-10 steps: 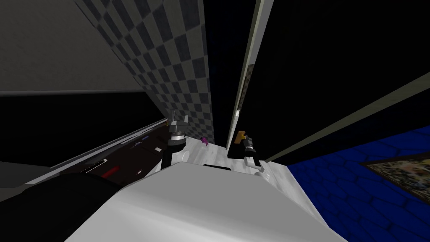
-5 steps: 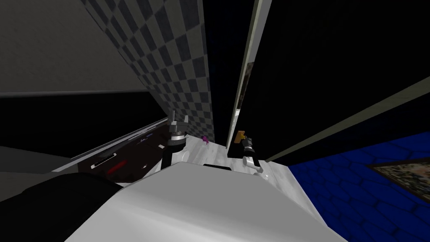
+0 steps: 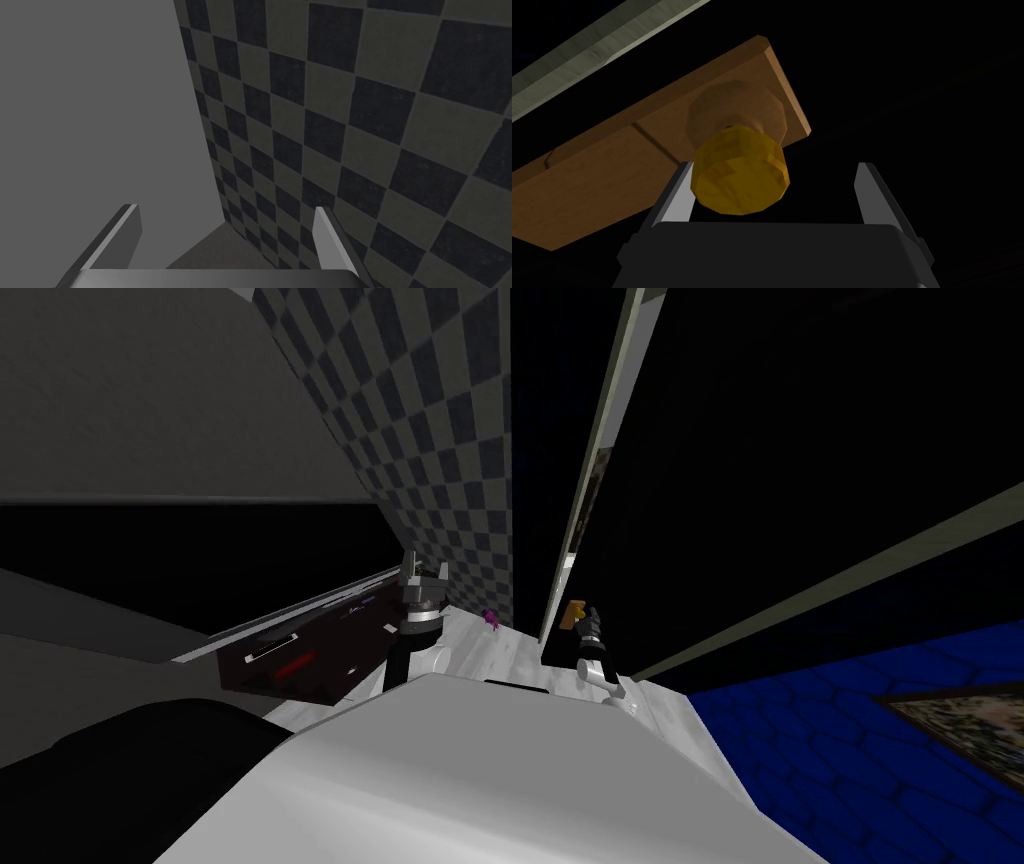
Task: Pull the door open
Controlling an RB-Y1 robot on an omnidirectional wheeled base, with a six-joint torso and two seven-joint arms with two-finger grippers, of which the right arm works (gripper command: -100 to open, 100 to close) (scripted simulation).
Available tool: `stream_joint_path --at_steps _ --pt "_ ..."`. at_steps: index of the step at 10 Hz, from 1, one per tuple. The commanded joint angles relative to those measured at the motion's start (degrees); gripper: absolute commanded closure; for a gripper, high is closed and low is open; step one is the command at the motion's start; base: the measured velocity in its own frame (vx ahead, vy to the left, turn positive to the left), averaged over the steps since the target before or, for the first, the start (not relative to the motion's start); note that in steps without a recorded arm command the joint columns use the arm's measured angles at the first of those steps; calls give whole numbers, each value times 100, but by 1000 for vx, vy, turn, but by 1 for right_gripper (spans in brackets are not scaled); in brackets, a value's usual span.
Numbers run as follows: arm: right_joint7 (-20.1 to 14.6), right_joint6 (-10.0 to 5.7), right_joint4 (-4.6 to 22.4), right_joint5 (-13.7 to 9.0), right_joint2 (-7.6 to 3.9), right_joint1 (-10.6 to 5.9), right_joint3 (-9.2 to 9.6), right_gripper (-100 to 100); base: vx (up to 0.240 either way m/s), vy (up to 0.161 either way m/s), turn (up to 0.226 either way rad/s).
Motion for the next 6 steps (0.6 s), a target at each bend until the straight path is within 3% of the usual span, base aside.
stream_joint_path --at_steps 1,5,6 --pt "-253 -2 14 -194 -22 -11 82 -100 -106 18 103" --pt "-906 49 -100 -811 -103 37 242 -100 -101 -19 94" --pt "-962 49 -100 -811 -103 37 242 -100 -60 -44 41"
